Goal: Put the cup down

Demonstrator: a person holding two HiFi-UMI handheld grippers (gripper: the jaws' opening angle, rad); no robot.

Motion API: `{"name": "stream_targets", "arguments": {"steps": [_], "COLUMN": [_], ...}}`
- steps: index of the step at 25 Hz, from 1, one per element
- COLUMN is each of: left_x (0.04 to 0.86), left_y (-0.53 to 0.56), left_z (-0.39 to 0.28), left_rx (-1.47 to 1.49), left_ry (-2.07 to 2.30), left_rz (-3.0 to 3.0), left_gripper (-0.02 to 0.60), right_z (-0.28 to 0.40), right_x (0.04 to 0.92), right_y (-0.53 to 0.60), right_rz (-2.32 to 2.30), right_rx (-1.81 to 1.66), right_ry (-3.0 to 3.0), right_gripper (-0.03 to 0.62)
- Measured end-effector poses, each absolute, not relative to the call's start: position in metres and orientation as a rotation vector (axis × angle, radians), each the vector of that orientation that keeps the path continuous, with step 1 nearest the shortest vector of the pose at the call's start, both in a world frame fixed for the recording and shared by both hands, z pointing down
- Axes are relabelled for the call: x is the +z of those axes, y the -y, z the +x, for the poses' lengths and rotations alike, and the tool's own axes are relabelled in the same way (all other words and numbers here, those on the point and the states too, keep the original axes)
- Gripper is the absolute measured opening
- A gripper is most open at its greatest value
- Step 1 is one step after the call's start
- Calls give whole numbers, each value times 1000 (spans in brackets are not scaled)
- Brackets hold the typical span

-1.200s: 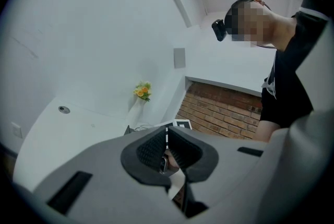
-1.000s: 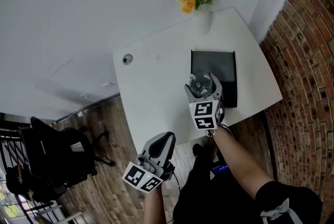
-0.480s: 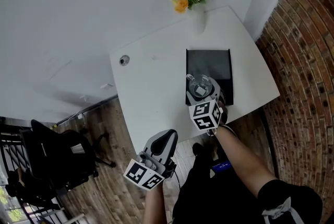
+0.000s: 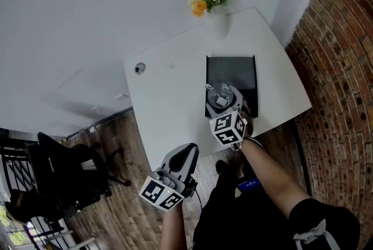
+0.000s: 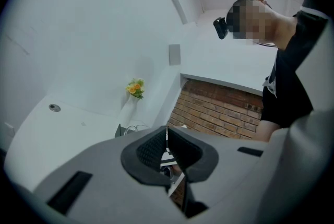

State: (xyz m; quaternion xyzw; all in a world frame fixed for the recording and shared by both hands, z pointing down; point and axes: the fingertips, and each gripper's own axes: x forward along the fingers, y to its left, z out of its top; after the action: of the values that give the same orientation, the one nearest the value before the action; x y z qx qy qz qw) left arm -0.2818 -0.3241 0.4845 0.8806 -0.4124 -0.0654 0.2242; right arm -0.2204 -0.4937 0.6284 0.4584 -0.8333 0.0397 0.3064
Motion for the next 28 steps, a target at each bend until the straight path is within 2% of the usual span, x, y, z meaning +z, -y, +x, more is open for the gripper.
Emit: {"name": "stream_targets", "arguments": {"steps": [7,16,22,24,26,28], "left_x": [478,480,484,482,481,480], "left_y": [329,338,342,345,347,348], "left_z": [-270,-249,-228,-220,-211,-202], "left_rx": [-194,-186,-166,-167,-160,-156], "left_ry": [1154,1161,1142,1127,1110,1096], "left_rz": [2438,2443,2447,2458,2473,2490], "left_gripper": [20,20,20,20,20,20], "right_z": [-212,-149,-119,-112,-102,-91], "right_x": [628,604,565,551,536,519], "right_y": [463,417,397,397,401,405], "right_rz": [1025,932,839,819,828,846], "right_rx": [184,245,465,566,695,789], "right_ry": [2295,2366,2545,2613,2676,2737], "right_gripper": [408,407,402,343,196,86]}}
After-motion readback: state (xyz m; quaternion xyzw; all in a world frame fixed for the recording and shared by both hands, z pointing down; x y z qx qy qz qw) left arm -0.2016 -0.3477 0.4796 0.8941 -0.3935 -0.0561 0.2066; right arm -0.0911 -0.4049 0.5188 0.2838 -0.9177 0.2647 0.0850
